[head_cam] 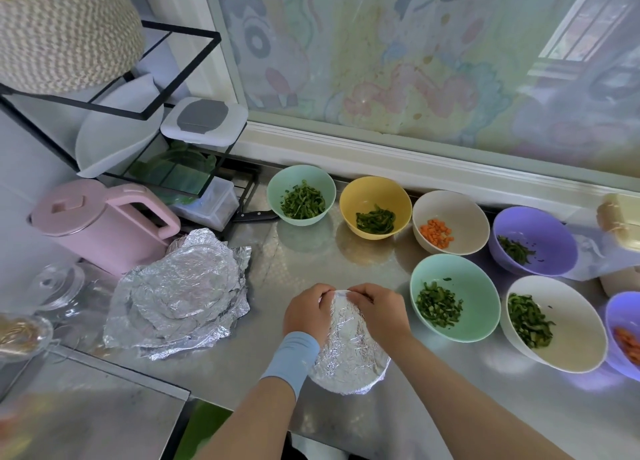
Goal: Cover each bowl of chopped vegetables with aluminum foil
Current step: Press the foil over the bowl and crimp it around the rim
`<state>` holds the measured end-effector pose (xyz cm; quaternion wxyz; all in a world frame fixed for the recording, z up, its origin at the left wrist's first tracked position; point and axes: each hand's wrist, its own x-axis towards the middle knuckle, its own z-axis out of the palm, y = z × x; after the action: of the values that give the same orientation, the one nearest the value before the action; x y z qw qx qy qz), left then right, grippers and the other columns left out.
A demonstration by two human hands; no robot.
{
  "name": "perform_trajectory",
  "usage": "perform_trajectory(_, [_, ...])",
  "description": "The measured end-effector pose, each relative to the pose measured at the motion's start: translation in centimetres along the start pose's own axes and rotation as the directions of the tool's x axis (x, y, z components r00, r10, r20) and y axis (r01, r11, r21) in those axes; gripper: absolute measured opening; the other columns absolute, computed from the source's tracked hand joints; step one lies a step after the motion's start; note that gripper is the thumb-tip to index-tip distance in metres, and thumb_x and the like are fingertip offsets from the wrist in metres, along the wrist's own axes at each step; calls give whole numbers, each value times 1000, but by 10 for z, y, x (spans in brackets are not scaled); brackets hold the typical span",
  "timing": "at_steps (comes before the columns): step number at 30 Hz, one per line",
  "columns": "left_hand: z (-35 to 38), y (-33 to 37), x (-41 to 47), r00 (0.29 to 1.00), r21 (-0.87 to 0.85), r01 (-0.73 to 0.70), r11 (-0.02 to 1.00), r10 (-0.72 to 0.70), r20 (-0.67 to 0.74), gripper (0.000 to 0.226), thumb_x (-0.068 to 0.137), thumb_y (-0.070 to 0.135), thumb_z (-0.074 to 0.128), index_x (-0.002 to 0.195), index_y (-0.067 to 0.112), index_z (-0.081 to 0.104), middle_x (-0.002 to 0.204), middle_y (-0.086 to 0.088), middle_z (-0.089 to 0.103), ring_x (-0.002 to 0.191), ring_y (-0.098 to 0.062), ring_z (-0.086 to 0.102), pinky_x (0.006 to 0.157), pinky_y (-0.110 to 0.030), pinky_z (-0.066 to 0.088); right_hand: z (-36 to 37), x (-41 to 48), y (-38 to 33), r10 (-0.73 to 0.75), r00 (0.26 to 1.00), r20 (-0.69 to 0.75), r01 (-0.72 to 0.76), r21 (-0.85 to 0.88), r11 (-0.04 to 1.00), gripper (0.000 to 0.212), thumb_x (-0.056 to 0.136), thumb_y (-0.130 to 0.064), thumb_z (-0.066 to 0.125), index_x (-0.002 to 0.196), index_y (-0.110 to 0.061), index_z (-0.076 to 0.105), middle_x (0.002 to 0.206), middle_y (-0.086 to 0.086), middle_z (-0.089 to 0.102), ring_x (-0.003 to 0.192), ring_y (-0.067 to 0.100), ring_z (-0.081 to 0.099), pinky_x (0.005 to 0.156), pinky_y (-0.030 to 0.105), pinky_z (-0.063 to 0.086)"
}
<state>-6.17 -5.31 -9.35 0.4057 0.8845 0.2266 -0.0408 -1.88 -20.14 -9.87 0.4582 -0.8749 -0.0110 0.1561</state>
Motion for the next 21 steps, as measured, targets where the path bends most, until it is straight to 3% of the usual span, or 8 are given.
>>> perform_trajectory(4, [-8, 5, 5, 998, 62, 10, 998, -14, 67, 22, 98, 30, 49, 105, 31, 70, 102, 10, 71, 93, -13, 63, 79, -25, 49, 0, -1, -3, -15, 1000, 8, 15, 4, 1000, 8, 88, -29, 69, 89, -29, 78, 72, -13, 71, 67, 8, 62, 69, 27, 50])
perform_trajectory(7, [-8, 8, 7, 994, 24, -28, 999, 25, 111, 21, 94, 33, 54, 108, 34, 70, 107, 16, 69, 100, -7, 62, 88, -27, 51, -1, -2, -4, -51, 998, 32, 52, -20, 998, 12, 91, -28, 67, 95, -29, 77, 78, -14, 73, 72, 5, 64, 71, 24, 50])
perform_trajectory(11, [-3, 6, 6, 995, -73, -8, 997, 15, 103, 13, 91, 34, 60, 92, 37, 73, 89, 19, 71, 85, -3, 64, 81, -28, 54, 0, -2, -3, -117, 988, 103, 128, -103, 986, 17, 97, -27, 58, 102, -26, 75, 81, -19, 68, 73, -3, 59, 68, 12, 41])
perform_trajectory(15, [-3, 5, 7, 995, -98, 15, 995, -5, 103, 14, 92, 32, 59, 91, 33, 73, 80, 15, 70, 74, -8, 64, 76, -29, 55, -2, 1, -3, -111, 989, 102, 122, -112, 986, 17, 96, -25, 60, 99, -23, 76, 71, -22, 65, 68, -9, 56, 64, 6, 37])
perform_trajectory(18, [-1, 3, 4, 995, -125, 33, 992, -22, 95, 16, 92, 34, 58, 92, 34, 74, 70, 17, 67, 65, -9, 62, 71, -33, 56, -3, 1, -5, -127, 985, 116, 141, -117, 983, 17, 96, -25, 60, 98, -24, 76, 71, -23, 65, 71, -9, 57, 66, 8, 38])
perform_trajectory(21, [0, 2, 1, 997, -102, 26, 994, -18, 75, 17, 94, 36, 56, 94, 35, 73, 71, 16, 66, 70, -11, 64, 72, -32, 55, -3, 3, -5, -119, 977, 175, 144, -137, 980, 19, 98, -27, 57, 106, -26, 73, 91, -17, 71, 83, 0, 61, 80, 19, 45])
